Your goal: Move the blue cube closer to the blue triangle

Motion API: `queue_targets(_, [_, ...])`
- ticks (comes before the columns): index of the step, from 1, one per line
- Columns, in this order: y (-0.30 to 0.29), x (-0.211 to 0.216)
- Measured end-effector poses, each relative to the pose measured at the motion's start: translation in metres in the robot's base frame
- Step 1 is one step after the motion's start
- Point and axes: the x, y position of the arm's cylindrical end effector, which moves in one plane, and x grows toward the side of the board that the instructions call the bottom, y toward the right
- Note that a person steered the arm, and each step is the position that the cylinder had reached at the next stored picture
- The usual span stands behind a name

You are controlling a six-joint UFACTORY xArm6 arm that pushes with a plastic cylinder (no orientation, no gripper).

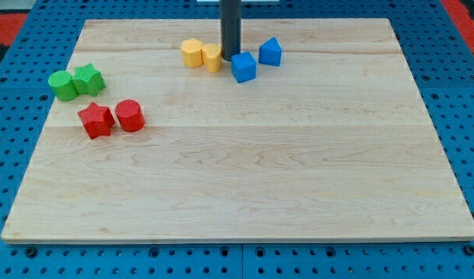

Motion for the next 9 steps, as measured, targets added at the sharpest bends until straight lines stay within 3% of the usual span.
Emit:
queue_targets(3, [-0.032,0.028])
queue_targets(9, [0.040,0.024])
